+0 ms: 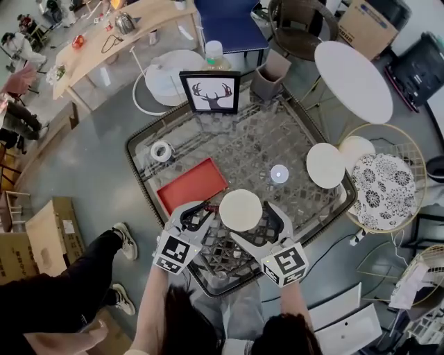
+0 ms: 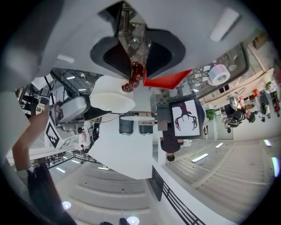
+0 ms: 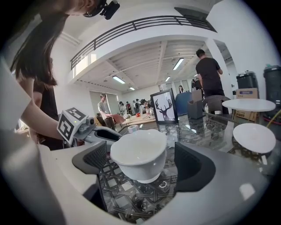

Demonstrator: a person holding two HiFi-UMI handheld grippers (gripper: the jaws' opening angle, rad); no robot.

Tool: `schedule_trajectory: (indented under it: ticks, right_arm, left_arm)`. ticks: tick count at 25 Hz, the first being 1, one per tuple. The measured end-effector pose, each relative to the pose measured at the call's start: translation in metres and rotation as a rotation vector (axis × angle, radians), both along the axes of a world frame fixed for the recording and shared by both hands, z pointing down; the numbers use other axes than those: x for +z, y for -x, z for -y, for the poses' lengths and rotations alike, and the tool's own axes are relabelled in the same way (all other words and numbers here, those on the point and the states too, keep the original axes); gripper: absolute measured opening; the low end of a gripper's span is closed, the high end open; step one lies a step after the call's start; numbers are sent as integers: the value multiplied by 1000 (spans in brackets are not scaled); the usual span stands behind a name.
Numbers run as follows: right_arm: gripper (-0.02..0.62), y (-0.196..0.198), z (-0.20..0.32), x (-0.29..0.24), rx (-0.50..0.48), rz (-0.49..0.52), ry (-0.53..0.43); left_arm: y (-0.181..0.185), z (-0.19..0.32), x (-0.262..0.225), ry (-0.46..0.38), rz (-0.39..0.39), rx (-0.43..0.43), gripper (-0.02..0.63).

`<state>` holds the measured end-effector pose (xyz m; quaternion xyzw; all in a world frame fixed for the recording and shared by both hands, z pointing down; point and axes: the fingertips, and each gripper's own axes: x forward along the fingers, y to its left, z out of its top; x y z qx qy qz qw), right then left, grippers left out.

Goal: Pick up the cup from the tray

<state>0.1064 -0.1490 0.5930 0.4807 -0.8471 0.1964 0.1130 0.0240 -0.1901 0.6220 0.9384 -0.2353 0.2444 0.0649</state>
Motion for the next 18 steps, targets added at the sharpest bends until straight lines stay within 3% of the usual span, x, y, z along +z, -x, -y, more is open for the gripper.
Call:
schedule_trajectory:
  ticks: [3,6,8,10,11,12,18]
  right_arm:
    - [489,-2,-6,-9,-4,-15,-11]
    - [436,-7,-12,-31,25,10,-61]
    - [339,-6,-19,-44,35,14,-87]
    - [153,-6,-27,-52,61,1,-80]
    - [69,-7,-30,-56,78,1,-70]
    - [23,-7,-31,-60,88,0,-63]
    - [21,15,-40,-96,49,-26,-66]
  left_arm:
    - [13,-2,-6,6,-13,-75,107]
    - [23,-4,-29,29,-120,-192,106]
    - [25,-7,-48,26,-180,-235,84]
    - [23,-20,-61,6,-165,-225,0]
    - [19,-27,-67,-5,-154,-210,0]
    - [14,-32,-75,-13,-158,-197,0]
    - [-3,-46,-122,2,-258,-245,0]
